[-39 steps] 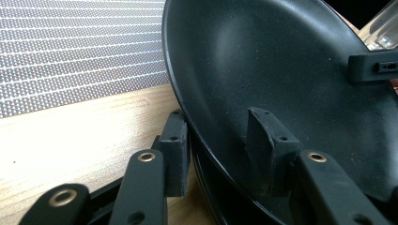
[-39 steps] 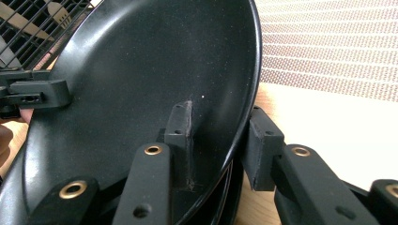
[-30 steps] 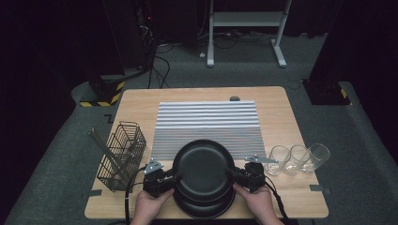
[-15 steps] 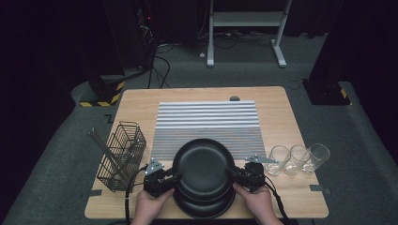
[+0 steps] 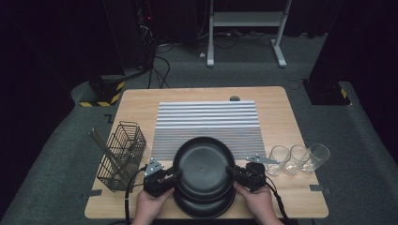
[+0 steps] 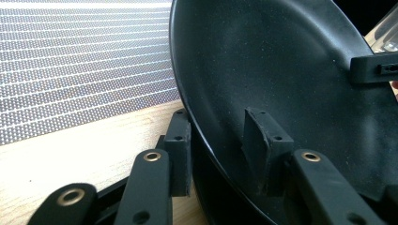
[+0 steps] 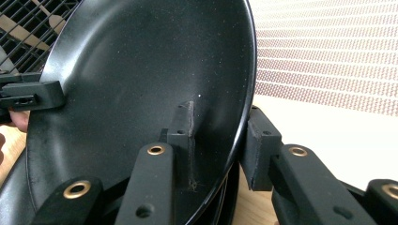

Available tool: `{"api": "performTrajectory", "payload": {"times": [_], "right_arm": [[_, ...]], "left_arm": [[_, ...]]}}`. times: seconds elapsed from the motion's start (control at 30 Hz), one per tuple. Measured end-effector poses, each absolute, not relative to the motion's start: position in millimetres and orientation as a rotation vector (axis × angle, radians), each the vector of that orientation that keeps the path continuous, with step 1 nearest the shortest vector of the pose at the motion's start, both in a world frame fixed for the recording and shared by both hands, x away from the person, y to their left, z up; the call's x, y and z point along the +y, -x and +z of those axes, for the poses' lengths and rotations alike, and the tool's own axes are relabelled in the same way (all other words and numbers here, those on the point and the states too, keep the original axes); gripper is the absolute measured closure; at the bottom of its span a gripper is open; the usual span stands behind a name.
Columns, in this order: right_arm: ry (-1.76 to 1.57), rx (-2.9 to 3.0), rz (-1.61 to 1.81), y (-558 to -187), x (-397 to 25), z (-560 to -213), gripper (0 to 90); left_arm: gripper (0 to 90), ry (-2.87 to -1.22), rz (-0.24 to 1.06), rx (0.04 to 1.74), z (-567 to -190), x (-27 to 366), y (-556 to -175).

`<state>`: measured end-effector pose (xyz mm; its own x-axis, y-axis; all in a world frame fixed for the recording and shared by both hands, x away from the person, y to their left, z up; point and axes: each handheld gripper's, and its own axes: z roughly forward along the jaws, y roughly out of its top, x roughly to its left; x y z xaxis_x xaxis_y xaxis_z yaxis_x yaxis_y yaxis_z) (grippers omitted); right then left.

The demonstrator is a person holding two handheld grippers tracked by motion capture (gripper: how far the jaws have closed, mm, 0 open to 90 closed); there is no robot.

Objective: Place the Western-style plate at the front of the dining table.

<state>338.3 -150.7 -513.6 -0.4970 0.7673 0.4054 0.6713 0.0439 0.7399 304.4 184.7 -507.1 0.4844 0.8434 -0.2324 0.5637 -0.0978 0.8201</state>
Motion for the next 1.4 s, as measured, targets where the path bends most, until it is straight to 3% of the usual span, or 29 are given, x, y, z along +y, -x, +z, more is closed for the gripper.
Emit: {"api": "performTrajectory", "payload": {"times": [1.4], "right_arm": [[-1.408, 2.086, 1.595, -333, -161, -501, 75.9]], "left_arm": [[74.5, -1.638, 0.378, 1.116, -504, 189, -303]]}}
